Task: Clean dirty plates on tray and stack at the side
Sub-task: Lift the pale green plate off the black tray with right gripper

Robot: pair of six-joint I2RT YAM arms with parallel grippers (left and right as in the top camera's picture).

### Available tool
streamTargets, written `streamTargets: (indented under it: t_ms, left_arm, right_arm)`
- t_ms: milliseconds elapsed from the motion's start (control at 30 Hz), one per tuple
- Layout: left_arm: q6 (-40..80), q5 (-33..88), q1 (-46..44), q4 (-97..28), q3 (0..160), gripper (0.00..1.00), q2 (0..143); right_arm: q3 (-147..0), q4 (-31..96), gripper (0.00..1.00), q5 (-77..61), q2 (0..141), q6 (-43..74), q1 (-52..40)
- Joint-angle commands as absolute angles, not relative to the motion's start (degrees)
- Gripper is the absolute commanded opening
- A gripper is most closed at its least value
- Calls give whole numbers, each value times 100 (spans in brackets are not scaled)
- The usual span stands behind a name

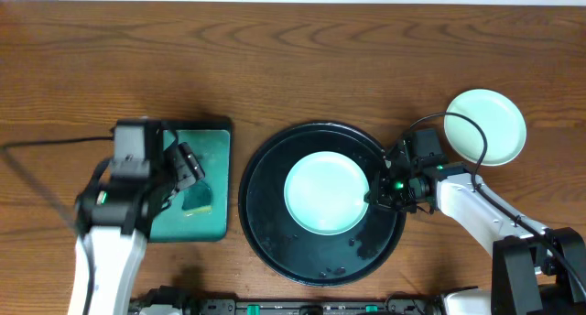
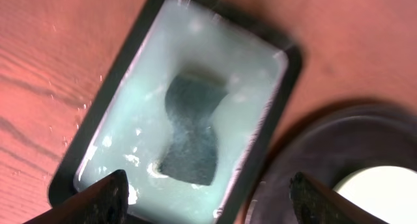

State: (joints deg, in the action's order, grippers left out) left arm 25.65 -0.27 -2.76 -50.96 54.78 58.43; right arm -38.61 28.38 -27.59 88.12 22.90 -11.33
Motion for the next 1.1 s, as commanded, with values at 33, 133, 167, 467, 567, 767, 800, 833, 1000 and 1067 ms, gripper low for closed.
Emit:
streamTargets:
  t_ms: [33,133,167,467,567,767,800,833,1000,1067]
  left_arm:
    - [2571,108,-342,-5142,5607,80,4917]
    - [2571,108,-342,-5142,5607,80,4589]
    - [2571,108,-342,-5142,5607,80,4543]
    - [2574,110,-342,-5227,5605,81,4818]
    - [2576,233,-342,-5225,5605,81,4971]
    - [2576,541,-342,-5223,5605,81,5251]
    - [2574,541,-342,-5223,5605,81,5284]
    - [2576,543,-342,-5223,5605,81,5325]
    - [2576,543,-342,-5221,5605,81,5347]
    - [2576,543,-342,-5225,5605,81,5347]
  right_arm:
    - [-3859,2303,1,-3461,8750,2132,-1146]
    - [-3861,1920,1,-3774,8580,2504,-1146]
    - [-3863,1828,1,-3848,8512,2626,-1144]
    - [-3863,1640,1,-3929,7314,2331,-1144]
    - [-3863,1487,1,-3900,6796,1844,-1144]
    - [-3863,1179,1,-3398,5684,681,-1146]
    - [-3863,1179,1,-3317,5544,473,-1146]
    - [-3863,1181,1,-3227,5341,134,-1146]
    - [-3863,1186,1,-2604,4797,-401,-1146]
    - [-3863,1275,1,-2141,4654,-558,-1146]
